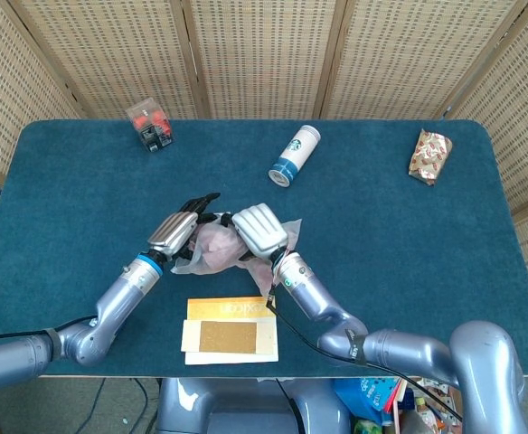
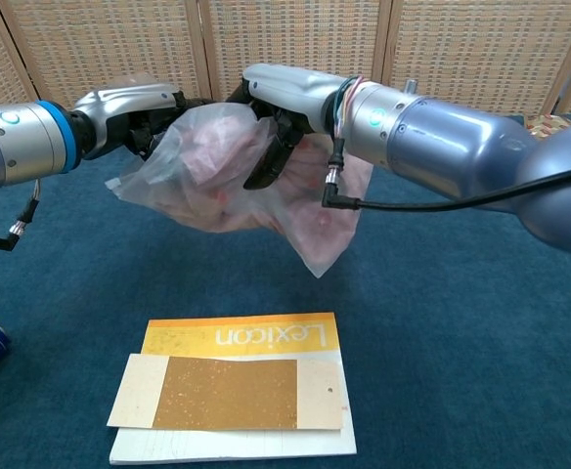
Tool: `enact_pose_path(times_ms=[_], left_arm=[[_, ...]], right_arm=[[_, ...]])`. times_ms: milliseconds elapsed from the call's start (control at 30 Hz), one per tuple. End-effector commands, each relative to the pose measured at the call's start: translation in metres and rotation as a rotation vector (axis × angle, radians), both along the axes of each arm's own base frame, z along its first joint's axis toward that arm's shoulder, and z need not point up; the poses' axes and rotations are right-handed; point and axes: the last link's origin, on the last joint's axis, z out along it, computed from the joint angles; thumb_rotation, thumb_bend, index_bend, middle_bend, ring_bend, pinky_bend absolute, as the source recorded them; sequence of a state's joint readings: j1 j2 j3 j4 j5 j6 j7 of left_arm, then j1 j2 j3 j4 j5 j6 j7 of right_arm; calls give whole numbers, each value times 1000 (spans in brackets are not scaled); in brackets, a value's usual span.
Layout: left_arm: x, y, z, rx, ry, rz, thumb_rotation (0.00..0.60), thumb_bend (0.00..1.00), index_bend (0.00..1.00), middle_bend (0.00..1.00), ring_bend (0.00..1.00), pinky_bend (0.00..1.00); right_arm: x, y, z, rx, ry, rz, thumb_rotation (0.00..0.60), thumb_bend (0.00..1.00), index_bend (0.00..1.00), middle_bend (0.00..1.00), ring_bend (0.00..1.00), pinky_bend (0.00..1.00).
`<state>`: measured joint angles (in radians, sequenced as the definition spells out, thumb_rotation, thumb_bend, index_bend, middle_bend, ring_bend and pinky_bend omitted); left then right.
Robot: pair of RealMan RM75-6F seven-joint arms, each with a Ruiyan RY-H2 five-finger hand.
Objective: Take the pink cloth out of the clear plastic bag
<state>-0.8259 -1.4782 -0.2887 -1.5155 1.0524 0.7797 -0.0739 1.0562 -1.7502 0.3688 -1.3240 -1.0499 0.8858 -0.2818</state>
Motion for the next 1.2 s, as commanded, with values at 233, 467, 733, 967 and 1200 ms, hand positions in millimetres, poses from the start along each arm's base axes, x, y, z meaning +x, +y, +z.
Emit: enact_pose_path(times_ms=[233, 467, 733, 967, 1200], left_arm=[[5, 1, -5, 16, 24, -4, 600, 236, 556, 0, 0, 0], [7, 1, -7, 42, 53, -26, 600, 450, 697, 0, 0, 0], [9, 3, -7, 48, 58, -27, 600, 452, 718, 0, 0, 0], [12, 7, -12, 48, 73, -30, 600, 453, 730, 0, 0, 0], [15, 14, -27, 30, 112, -15, 600, 452, 731, 0, 0, 0]], right_arm=[[0, -1, 4, -7, 3, 0, 600, 1000, 634, 663, 666, 684], [-3, 0, 5, -9, 18, 2, 600, 1000, 634, 663, 666, 684], [-7, 0, 8, -7, 20, -7, 600, 1000, 634, 660, 666, 684], [-14, 0, 11, 5, 26, -20, 600, 651, 375, 372, 427, 482], [-38, -7, 23, 21, 72, -127, 600, 79, 0, 70, 130, 189]])
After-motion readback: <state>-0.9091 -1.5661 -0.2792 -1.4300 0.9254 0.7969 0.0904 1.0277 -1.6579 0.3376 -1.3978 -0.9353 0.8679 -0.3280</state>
